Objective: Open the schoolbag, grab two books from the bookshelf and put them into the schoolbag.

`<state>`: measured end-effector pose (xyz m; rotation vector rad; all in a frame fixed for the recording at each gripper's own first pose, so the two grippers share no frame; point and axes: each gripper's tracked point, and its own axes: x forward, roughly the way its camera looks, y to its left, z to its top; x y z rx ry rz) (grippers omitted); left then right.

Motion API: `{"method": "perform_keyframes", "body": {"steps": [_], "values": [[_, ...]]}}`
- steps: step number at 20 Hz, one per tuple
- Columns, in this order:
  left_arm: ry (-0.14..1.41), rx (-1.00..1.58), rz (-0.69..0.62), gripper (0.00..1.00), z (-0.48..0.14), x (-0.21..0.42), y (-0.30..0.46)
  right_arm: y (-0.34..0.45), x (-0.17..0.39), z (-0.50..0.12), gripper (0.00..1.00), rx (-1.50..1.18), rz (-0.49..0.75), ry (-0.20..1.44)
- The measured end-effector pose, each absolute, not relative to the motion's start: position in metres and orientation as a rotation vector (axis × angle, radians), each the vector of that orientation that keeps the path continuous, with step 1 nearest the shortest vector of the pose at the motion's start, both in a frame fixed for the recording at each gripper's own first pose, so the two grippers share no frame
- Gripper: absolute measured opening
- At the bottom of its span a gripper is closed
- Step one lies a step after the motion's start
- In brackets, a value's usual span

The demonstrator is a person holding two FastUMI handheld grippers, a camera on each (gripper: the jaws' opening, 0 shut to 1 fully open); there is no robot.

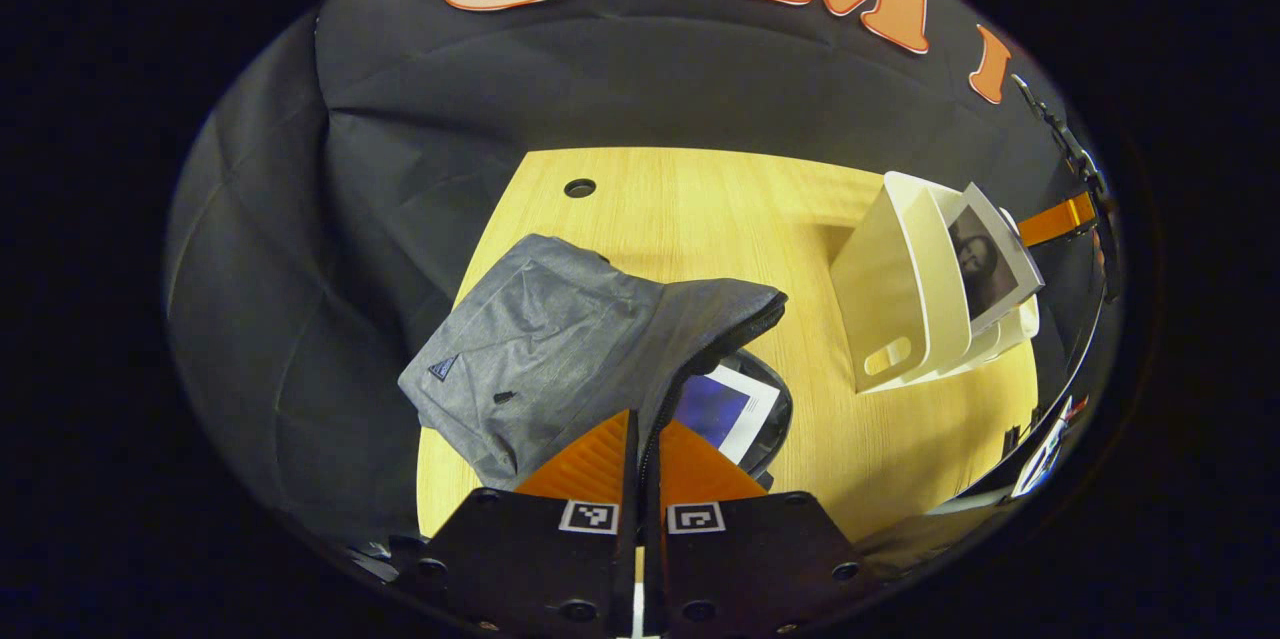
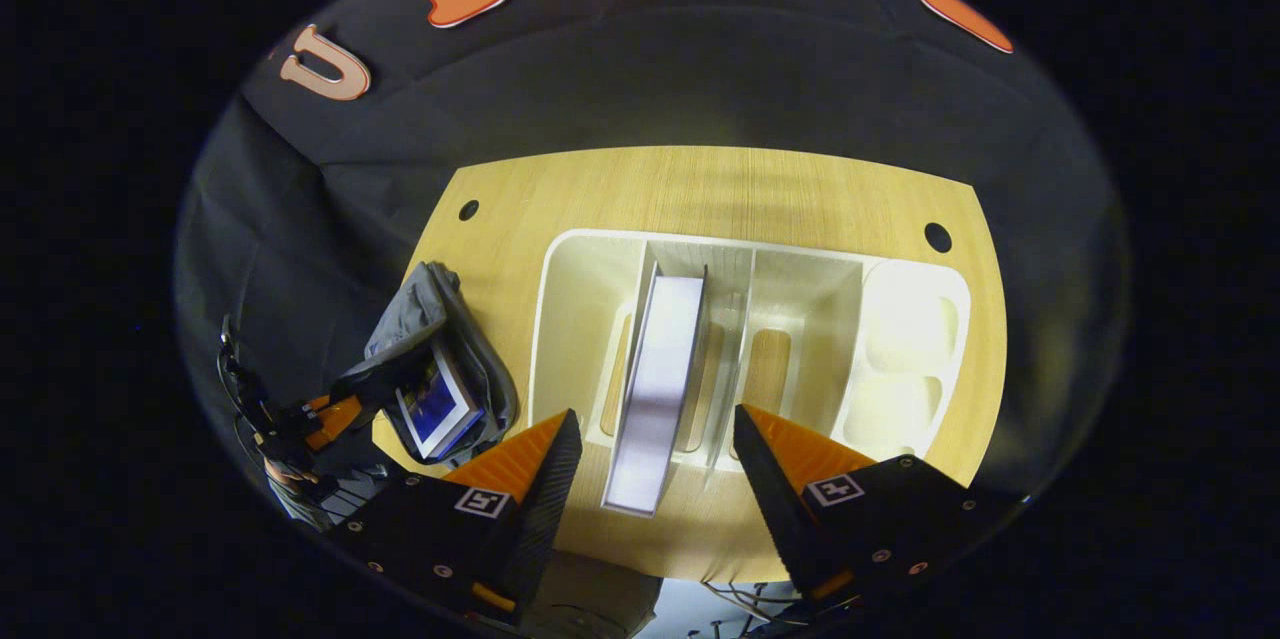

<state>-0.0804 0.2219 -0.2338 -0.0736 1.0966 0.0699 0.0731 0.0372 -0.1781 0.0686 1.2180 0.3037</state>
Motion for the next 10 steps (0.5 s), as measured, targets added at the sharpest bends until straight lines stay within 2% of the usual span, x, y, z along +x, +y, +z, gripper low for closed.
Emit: {"method": "perform_keyframes", "body": {"steps": [2,3,4,7,10], "values": [[1.105,-0.081,0.095,0.04,-0.233,-0.083,0.221,0.037,0.08,-0.191,0.84,0.046,0.31,1.238],[1.109,-0.082,0.104,0.04,-0.233,-0.084,0.221,0.04,0.083,-0.195,0.7,0.051,0.323,1.249],[1.114,-0.084,0.112,0.04,-0.234,-0.086,0.22,0.044,0.084,-0.198,0.71,0.056,0.321,1.255],[1.12,-0.096,0.138,0.04,-0.233,-0.089,0.219,0.049,0.09,-0.202,0.54,0.059,0.323,1.258],[1.125,-0.104,0.146,0.04,-0.235,-0.091,0.219,0.045,0.099,-0.2,0.42,0.061,0.271,1.253]]}}
